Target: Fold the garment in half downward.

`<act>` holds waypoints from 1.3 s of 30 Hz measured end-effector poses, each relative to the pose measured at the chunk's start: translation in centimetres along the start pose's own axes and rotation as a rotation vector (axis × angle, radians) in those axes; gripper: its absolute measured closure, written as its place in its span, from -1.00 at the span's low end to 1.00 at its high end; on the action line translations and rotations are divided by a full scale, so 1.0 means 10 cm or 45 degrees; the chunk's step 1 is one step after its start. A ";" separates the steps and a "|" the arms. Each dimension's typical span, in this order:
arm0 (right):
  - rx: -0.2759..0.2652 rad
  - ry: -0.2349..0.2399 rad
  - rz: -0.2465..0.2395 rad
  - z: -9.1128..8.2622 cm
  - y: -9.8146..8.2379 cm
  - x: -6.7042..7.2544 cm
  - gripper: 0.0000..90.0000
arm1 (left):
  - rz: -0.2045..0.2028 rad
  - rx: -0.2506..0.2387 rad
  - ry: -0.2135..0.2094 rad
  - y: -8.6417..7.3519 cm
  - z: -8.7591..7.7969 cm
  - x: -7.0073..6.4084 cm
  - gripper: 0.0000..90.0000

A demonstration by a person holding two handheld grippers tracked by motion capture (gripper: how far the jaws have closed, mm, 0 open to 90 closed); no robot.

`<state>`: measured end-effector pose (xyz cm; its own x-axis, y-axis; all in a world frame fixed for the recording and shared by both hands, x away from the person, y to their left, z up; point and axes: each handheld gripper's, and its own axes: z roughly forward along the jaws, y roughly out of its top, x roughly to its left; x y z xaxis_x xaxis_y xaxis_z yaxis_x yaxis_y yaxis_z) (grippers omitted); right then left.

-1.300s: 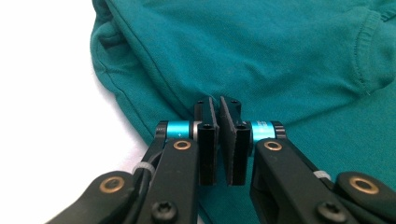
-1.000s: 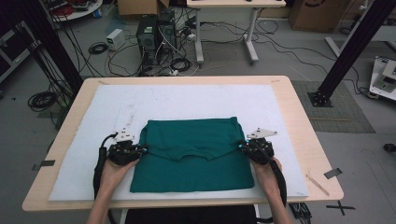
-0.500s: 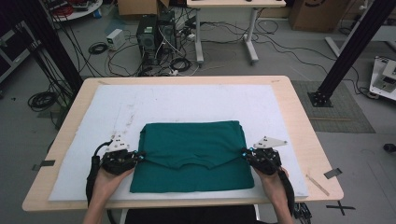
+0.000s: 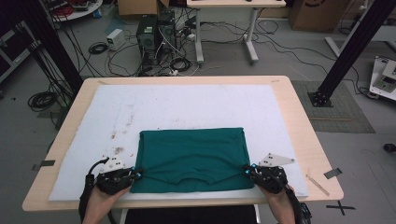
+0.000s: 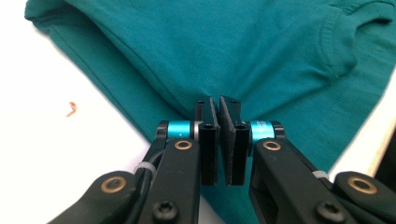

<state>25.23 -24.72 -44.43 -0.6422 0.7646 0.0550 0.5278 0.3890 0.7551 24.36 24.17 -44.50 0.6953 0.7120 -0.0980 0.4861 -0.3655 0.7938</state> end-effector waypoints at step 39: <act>0.003 0.131 0.028 -0.28 -0.32 0.14 0.59 | -0.008 0.006 -0.096 -0.24 -0.27 -0.21 0.59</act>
<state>21.09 -26.35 -44.90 -0.6844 0.7159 0.1384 0.5436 0.3744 0.7512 20.27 25.17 -44.54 0.7302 0.6671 -0.1477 0.4926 -0.3641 0.7904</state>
